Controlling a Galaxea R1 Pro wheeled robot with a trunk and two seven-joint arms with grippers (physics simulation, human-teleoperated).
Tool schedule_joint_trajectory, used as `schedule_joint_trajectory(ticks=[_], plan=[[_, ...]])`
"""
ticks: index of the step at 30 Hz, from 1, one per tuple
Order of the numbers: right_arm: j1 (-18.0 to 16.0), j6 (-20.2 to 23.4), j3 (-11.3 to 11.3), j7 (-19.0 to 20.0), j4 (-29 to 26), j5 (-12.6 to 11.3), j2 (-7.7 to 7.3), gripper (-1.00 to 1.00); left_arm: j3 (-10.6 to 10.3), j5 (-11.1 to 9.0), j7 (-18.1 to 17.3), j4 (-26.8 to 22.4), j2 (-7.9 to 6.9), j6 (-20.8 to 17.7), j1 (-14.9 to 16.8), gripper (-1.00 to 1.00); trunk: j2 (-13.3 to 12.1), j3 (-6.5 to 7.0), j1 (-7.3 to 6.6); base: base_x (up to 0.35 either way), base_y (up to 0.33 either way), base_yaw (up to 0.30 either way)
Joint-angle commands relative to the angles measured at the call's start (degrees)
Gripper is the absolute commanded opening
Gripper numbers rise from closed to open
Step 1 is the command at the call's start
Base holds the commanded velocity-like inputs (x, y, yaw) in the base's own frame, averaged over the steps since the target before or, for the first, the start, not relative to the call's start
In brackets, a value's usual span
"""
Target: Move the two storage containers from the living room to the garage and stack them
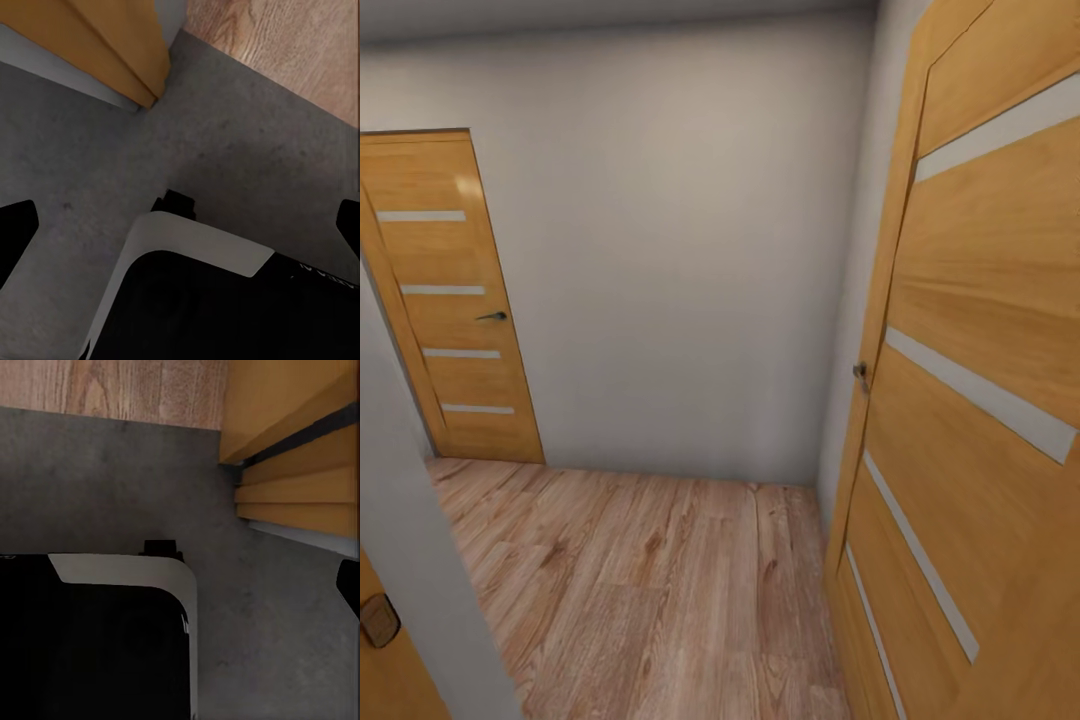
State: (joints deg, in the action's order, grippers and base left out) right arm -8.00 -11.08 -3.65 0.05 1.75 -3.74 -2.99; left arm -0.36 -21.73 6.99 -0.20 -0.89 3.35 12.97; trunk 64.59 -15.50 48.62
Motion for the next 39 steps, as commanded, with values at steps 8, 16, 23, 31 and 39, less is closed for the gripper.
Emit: schedule_joint_trajectory(ticks=[8, 16, 23, 31, 39], plan=[[-0.08, -0.34, -0.39, 0.01, 0.19, -0.39, 0.02, 1.00, -0.03, -0.33, 0.06, 0.06, -0.12, 0.14, 0.04, 1.00, 0.04, -0.07, 0.00, 0.052, -0.018, 0.000], [-0.08, -0.34, -0.39, -0.06, 0.19, -0.39, 0.02, 1.00, -0.08, -0.33, 0.04, 0.09, -0.17, 0.08, 0.04, 1.00, 0.04, -0.07, 0.00, 0.292, 0.000, 0.000], [-0.08, -0.34, -0.39, -0.01, 0.19, -0.39, 0.01, 1.00, -0.07, -0.33, 0.05, 0.11, -0.17, 0.07, 0.04, 1.00, 0.04, -0.07, 0.00, 0.320, 0.000, 0.000], [-0.08, -0.34, -0.39, -0.08, 0.19, -0.39, 0.00, 1.00, -0.08, -0.33, 0.07, 0.11, -0.17, 0.07, 0.04, 1.00, 0.04, -0.07, 0.00, 0.321, 0.000, 0.000], [-0.08, -0.34, -0.39, -0.02, 0.19, -0.39, 0.00, 1.00, -0.08, -0.33, 0.04, 0.11, -0.17, 0.07, 0.04, 1.00, 0.04, -0.07, 0.00, 0.321, 0.000, 0.000]])
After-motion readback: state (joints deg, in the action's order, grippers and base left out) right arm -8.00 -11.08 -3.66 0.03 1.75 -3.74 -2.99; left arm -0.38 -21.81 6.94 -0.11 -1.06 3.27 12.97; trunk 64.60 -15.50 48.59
